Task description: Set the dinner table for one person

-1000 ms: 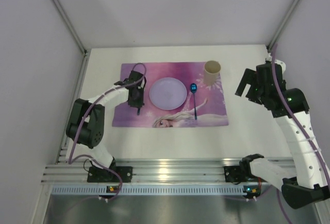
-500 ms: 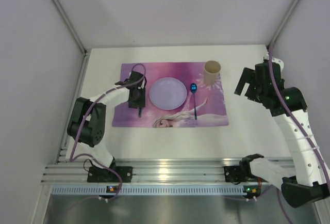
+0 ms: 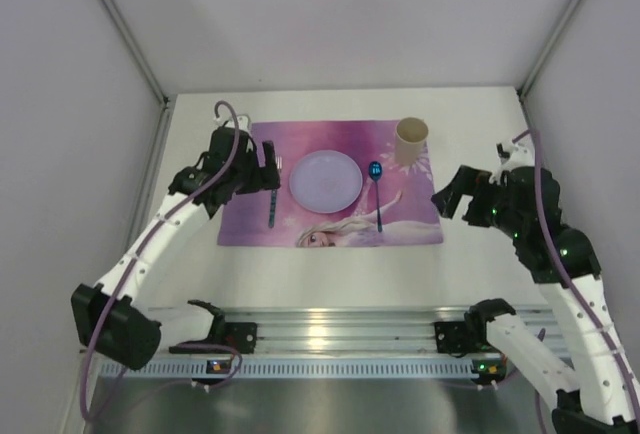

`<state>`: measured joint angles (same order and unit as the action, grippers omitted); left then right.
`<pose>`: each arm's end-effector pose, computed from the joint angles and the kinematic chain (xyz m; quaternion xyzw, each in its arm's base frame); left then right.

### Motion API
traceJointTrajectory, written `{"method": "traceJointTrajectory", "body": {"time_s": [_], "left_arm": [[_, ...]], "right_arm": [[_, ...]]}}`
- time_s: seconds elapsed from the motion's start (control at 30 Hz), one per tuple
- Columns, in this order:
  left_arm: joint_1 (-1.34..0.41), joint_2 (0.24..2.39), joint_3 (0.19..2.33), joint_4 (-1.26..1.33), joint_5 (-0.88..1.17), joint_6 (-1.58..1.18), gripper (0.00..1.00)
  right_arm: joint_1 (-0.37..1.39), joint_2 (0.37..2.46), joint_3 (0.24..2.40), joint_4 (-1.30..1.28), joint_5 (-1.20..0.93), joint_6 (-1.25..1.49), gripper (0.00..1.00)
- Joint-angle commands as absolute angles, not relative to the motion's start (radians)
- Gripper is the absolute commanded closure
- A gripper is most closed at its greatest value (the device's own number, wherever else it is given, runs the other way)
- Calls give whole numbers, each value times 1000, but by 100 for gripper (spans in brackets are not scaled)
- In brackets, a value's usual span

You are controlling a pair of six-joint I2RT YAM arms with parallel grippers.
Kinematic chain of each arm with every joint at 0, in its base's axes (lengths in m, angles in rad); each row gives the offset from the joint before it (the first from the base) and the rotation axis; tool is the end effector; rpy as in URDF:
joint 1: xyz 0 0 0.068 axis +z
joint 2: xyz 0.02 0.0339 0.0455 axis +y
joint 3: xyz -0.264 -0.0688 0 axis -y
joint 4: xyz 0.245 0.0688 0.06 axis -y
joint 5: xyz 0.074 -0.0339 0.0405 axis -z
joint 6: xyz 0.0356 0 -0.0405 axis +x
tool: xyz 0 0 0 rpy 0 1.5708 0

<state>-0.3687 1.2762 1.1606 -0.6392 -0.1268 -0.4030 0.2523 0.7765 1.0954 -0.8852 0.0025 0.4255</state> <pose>0.2565 -0.0943 0.3226 -0.0408 0.9155 -0.0951 0.3887 0.1336 0.0344 0.3735 0.0764 0.8732 0.1590 0.4544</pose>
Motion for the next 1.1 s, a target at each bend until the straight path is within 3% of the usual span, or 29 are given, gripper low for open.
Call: {"method": "traceJointTrajectory", "body": {"time_s": [0.0, 0.03, 0.3, 0.77, 1.07], "left_arm": [[-411, 1165, 1088, -755, -166, -478, 5], [-414, 1104, 1075, -764, -173, -491, 2], [-420, 867, 1022, -903, -336, -554, 2], [-420, 457, 867, -767, -515, -483, 2], [-420, 436, 838, -672, -634, -373, 2]], "right_arm": [[247, 669, 930, -720, -278, 506, 0], [245, 649, 851, -713, -290, 523, 0], [245, 552, 727, -669, -377, 565, 0], [252, 492, 689, -733, -359, 598, 0], [253, 483, 695, -776, -345, 592, 0]]}}
